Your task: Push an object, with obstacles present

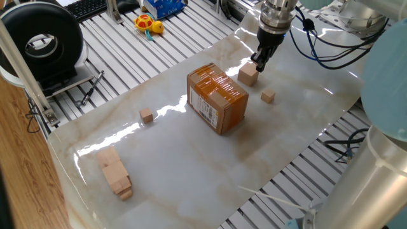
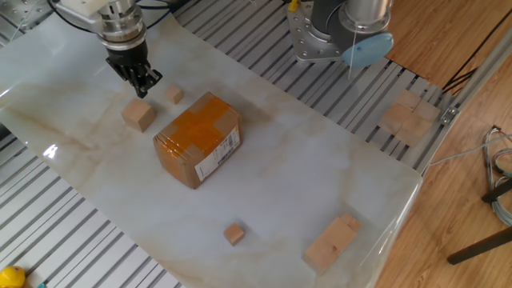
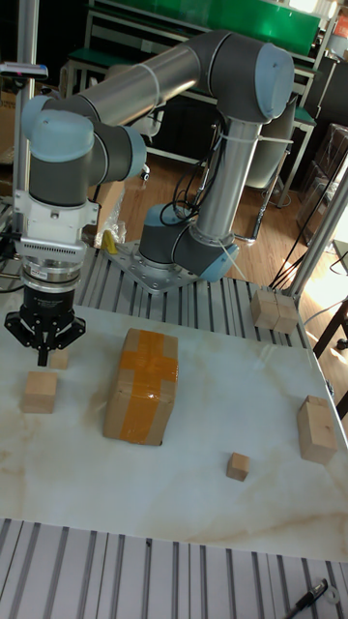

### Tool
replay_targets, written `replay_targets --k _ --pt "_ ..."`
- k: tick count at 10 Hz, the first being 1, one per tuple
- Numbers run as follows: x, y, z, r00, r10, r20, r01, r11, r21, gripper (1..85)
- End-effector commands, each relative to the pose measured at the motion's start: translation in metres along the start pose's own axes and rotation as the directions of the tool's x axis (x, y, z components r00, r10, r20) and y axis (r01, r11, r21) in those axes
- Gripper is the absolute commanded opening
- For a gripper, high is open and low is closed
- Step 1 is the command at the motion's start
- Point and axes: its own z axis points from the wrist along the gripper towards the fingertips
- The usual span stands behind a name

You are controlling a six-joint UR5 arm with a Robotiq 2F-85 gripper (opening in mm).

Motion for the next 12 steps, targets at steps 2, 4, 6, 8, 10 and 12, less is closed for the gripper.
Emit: replay_targets --k 2,4,6,8,10,12 --pt "-0.001 0.003 0.001 1.0 0.028 0.014 -0.028 0.999 -0.025 1.3" --pt "0.003 -0.001 0.007 1.0 0.019 0.015 -0.019 1.0 -0.011 1.3" --pt "0.008 -0.006 0.01 1.0 0.01 0.014 -0.01 1.0 -0.013 1.3" --pt "0.005 -0.005 0.014 1.0 0.006 0.018 -0.006 1.0 -0.017 1.3" --pt "0.004 -0.005 0.016 1.0 0.004 0.017 -0.004 1.0 -0.014 1.3" --pt "-0.001 -0.005 0.022 1.0 -0.001 0.023 0.002 1.0 -0.019 1.3"
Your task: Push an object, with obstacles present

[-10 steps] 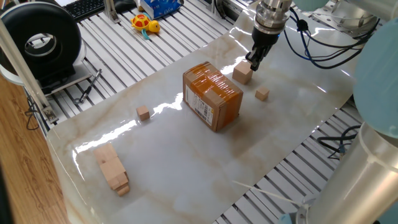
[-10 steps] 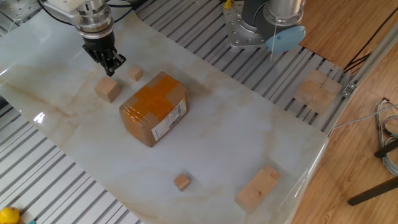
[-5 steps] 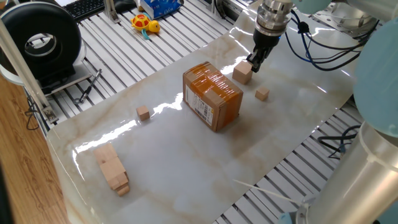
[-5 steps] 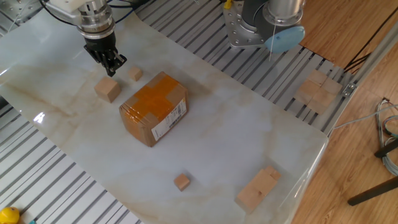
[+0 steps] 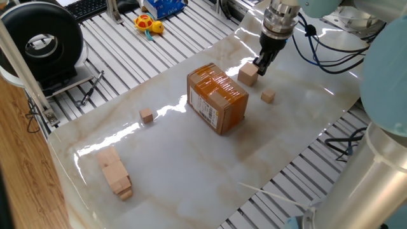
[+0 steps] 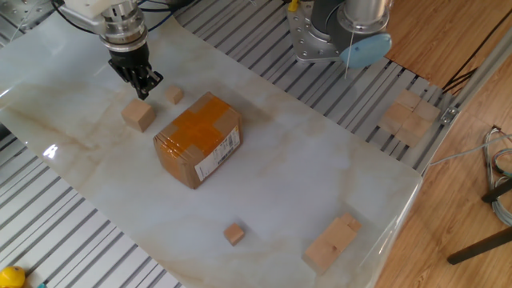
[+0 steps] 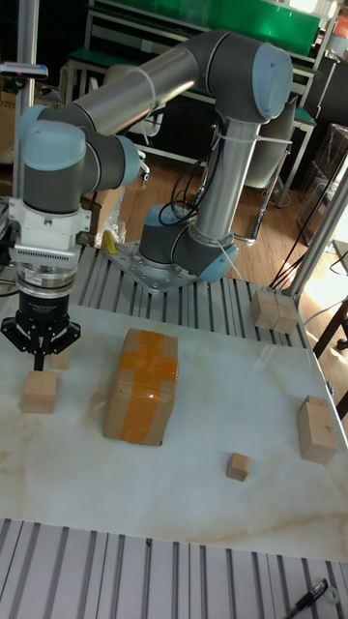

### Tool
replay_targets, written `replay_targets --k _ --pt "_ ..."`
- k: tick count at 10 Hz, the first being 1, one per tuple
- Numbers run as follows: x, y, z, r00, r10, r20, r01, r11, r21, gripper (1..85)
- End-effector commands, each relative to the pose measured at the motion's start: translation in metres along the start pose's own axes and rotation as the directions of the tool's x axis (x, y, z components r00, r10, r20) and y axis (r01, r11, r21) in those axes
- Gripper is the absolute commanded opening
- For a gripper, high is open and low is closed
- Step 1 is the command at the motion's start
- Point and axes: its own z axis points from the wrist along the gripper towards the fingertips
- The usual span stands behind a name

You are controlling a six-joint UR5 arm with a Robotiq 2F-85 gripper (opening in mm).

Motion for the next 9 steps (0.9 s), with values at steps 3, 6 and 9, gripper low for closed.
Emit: replay_targets --k 3,6,9 --pt "-0.016 0.0 0.013 1.0 -0.015 0.026 0.015 1.0 -0.008 1.3" --pt "-0.032 0.002 0.011 0.999 -0.025 0.022 0.025 1.0 0.003 1.3" --pt "-0.05 0.015 0.012 0.999 -0.031 0.022 0.031 1.0 -0.002 1.3"
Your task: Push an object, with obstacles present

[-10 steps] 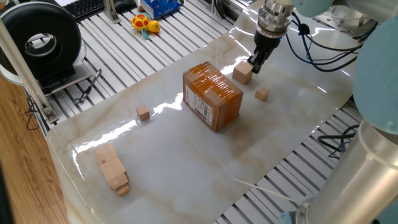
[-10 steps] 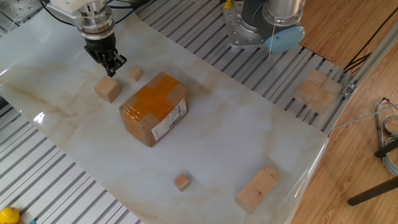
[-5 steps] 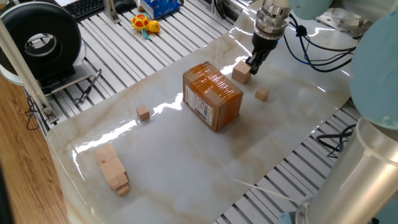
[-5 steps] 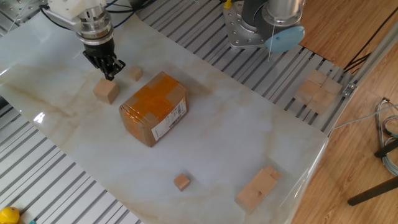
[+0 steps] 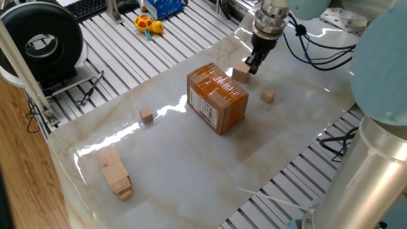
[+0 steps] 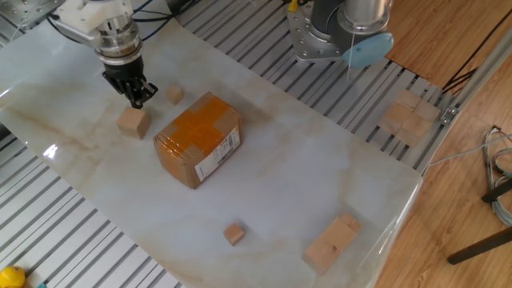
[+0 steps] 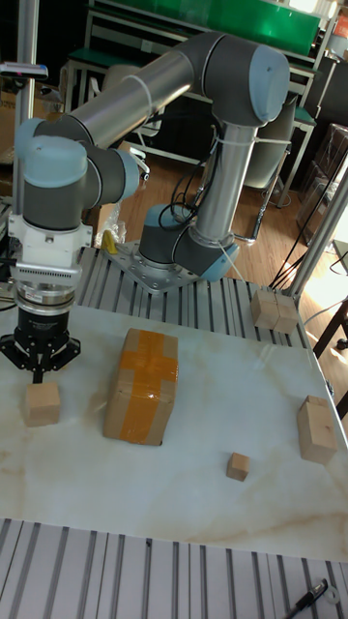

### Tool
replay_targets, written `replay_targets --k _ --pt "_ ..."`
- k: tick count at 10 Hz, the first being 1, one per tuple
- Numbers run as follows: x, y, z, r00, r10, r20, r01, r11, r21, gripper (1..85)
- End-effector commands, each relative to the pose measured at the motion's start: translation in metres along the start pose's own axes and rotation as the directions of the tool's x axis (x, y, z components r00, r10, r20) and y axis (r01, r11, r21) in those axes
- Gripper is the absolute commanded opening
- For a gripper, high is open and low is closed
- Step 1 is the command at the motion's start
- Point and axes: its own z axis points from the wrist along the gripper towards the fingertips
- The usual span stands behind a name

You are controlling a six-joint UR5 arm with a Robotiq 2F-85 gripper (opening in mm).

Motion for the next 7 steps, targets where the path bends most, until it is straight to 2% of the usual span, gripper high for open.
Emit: replay_targets --k 1,4,7 --pt "-0.022 0.014 0.0 1.0 0.003 0.009 -0.003 1.0 -0.011 1.3" --pt "-0.037 0.03 0.001 1.0 -0.006 0.005 0.006 1.0 -0.012 1.3" --pt "-0.043 0.034 0.002 1.0 -0.02 0.007 0.02 1.0 -0.01 1.3"
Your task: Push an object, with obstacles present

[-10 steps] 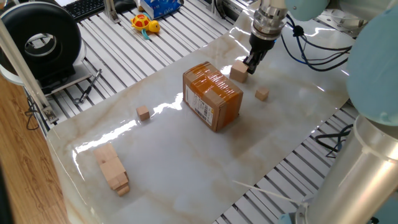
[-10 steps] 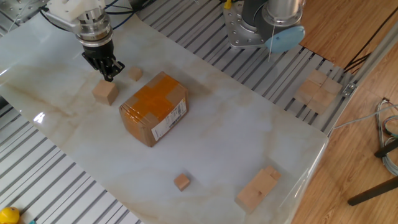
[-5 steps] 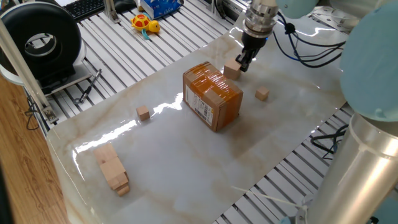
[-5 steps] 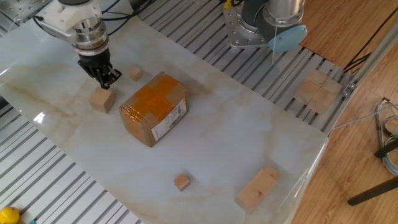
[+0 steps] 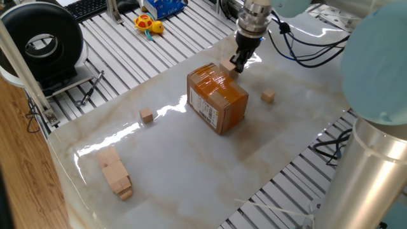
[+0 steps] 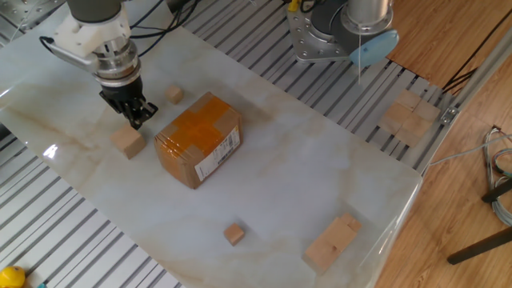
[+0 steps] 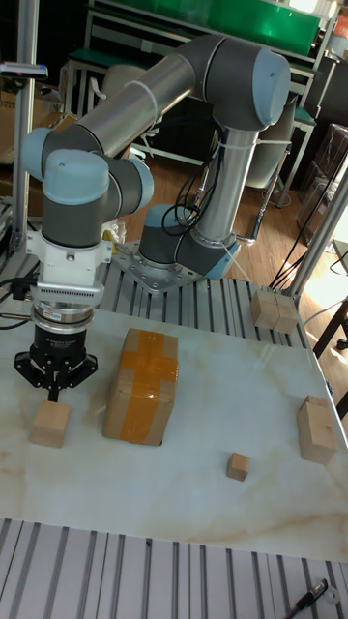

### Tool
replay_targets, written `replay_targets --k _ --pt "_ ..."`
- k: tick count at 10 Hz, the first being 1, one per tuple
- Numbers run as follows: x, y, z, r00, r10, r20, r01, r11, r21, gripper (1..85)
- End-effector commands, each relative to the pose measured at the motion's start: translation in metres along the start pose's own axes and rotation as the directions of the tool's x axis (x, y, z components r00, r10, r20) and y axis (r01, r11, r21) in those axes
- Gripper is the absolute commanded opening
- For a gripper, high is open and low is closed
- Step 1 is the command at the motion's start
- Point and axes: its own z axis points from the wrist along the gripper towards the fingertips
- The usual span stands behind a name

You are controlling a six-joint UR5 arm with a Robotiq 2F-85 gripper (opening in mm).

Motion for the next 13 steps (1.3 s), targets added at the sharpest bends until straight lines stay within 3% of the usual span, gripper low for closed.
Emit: replay_targets --k 1,5,11,13 --pt "-0.009 0.005 -0.001 1.0 -0.006 0.005 0.006 1.0 -0.008 1.3" --pt "0.002 0.003 -0.01 1.0 0.005 -0.005 -0.005 1.0 -0.019 1.3" --pt "-0.001 0.008 -0.01 1.0 0.029 0.007 -0.028 0.999 -0.037 1.3" --pt "-0.011 0.006 -0.006 1.0 0.01 0.012 -0.01 0.999 -0.036 1.3"
